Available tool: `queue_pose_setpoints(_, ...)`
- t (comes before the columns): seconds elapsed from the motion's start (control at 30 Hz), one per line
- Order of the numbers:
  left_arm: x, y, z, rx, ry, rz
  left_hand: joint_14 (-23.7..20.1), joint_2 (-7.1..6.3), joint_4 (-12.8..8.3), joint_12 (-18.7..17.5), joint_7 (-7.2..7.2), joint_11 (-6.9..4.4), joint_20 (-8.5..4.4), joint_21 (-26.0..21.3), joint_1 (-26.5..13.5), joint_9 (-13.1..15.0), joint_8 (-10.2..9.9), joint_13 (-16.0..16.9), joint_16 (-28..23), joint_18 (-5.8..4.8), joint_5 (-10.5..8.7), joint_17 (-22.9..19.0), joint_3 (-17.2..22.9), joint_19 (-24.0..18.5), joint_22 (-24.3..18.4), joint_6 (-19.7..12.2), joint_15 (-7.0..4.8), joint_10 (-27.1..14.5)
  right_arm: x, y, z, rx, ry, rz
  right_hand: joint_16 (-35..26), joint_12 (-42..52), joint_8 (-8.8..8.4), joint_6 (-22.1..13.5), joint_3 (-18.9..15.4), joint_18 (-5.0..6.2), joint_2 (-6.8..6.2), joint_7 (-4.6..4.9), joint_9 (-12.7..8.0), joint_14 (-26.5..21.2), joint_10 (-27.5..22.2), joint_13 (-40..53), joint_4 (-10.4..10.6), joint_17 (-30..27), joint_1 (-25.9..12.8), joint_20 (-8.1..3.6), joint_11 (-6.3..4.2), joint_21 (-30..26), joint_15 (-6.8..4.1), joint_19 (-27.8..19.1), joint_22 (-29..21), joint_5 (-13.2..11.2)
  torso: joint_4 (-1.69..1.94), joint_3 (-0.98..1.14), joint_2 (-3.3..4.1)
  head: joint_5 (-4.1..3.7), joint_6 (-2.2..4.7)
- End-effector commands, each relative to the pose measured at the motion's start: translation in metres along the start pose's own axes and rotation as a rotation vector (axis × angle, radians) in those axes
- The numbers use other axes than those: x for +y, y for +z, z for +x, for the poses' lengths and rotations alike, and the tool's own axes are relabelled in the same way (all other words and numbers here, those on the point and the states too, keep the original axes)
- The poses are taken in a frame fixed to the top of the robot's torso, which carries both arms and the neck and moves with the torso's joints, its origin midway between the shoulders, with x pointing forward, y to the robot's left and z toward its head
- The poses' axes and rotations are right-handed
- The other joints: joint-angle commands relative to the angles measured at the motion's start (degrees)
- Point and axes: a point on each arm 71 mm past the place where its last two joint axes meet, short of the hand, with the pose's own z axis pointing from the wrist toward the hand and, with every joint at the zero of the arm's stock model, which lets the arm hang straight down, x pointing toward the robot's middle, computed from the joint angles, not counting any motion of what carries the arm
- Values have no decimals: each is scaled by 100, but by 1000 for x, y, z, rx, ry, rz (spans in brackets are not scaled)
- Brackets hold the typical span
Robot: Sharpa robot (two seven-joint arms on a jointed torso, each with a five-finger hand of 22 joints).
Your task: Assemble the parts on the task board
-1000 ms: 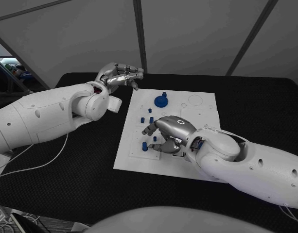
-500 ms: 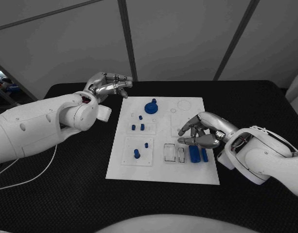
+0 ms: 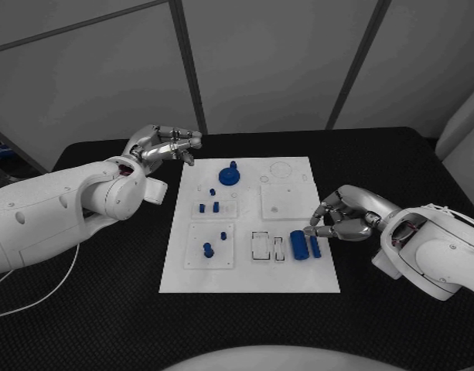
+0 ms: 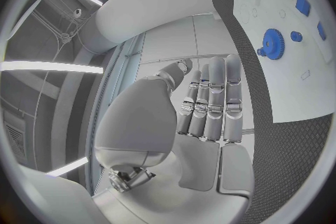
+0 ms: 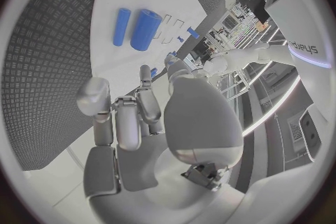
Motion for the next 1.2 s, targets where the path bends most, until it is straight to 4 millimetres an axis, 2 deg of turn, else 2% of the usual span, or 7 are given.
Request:
queue_pose_setpoints(0.03,-2,0,2,15,-7,21,-40,4,18,36,-13,-7,12,-13,-38,-4,36,-5,-3,-62,-17,-5,-22,-12,-6,8,-9,-38,-2,-1,2,-1,-69,51,50,38,94,-90,-178,-86,31,11,103,395,36,91,115,514,-11,-7,-16,46,-12,46,68,-4,3,-5,1,-9,-11)
queue_pose_setpoints(0.27,-2,0,1,15,-7,22,-42,1,22,40,-15,-7,13,-18,-42,-4,37,-6,-2,-62,-17,-6,-29,-13,-9,7,-9,-43,-2,1,5,4,-89,70,90,35,233,-194,-470,-100,36,4,260,407,29,162,359,599,-19,-1,-12,92,-15,64,143,58,21,-9,9,-3,-29)
queue_pose_setpoints(0.47,-2,-1,1,14,-7,21,-42,1,22,40,-15,-7,13,-18,-42,-4,37,-6,-2,-62,-17,-6,-29,-13,-9,7,-9,-43,-1,5,13,31,-114,82,104,19,311,-263,-659,-103,35,3,352,411,25,197,533,629,-46,2,-9,109,-11,63,170,114,3,-1,17,13,-57)
queue_pose_setpoints(0.57,-2,-1,1,15,-7,21,-43,2,23,42,-15,-8,14,-20,-42,-4,38,-6,-2,-62,-16,-7,-32,-14,-10,6,-9,-45,0,6,17,45,-118,81,108,13,331,-281,-717,-104,39,4,377,412,22,205,556,640,-85,4,-7,112,-10,62,178,125,3,2,20,10,-69)
queue_pose_setpoints(0.73,-2,-1,2,17,-8,21,-43,3,23,44,-16,-8,14,-22,-41,-4,38,-6,-2,-62,-15,-7,-32,-14,-11,6,-9,-46,3,8,27,64,-129,73,112,7,346,-291,-754,-105,44,4,394,413,20,209,561,648,-115,5,-7,115,-9,61,183,134,14,-7,11,-2,-124)
queue_pose_setpoints(0.97,-2,-1,1,18,-8,18,-43,3,23,44,-16,-8,14,-22,-41,-4,38,-6,-2,-62,-15,-7,-32,-14,-11,6,-9,-46,5,11,36,89,-140,67,110,13,350,-291,-762,-105,44,3,399,412,25,220,561,646,-119,5,-7,116,-9,61,185,136,11,-1,11,26,-146)
queue_pose_setpoints(1.2,-2,-1,1,19,-9,16,-45,5,22,46,-17,-9,14,-26,-36,-4,38,-7,-1,-61,-14,-8,-33,-14,-13,4,-10,-50,7,15,43,101,-157,62,107,3,357,-291,-774,-102,42,2,405,411,17,210,560,640,-125,6,-8,108,-8,53,172,136,2,-4,11,38,-150)
